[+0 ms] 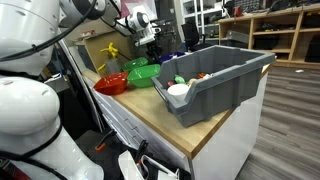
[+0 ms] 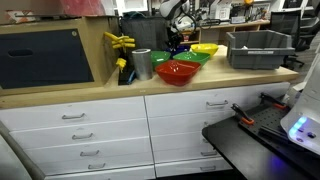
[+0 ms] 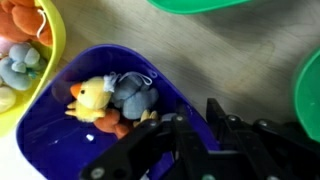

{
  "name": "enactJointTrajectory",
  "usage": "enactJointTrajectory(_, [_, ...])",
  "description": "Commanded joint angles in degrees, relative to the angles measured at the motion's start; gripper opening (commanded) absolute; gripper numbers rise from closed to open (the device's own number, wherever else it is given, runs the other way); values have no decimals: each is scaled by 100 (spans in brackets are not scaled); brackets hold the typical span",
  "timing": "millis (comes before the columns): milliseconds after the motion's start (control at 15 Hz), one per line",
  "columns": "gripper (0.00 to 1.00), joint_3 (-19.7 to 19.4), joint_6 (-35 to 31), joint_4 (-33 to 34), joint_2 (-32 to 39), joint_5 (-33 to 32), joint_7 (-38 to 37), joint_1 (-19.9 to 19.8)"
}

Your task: Transfer the things from the blue bowl to the grey tub

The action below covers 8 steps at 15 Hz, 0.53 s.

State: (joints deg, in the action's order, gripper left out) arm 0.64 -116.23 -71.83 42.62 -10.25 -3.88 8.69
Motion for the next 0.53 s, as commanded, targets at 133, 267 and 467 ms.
enactJointTrajectory(133, [0, 42, 243, 201, -9, 35, 273, 0])
enactJointTrajectory(267, [1, 55, 268, 196, -38, 40, 314, 6])
enactJointTrajectory(467, [1, 65, 302, 243, -36, 42, 323, 14])
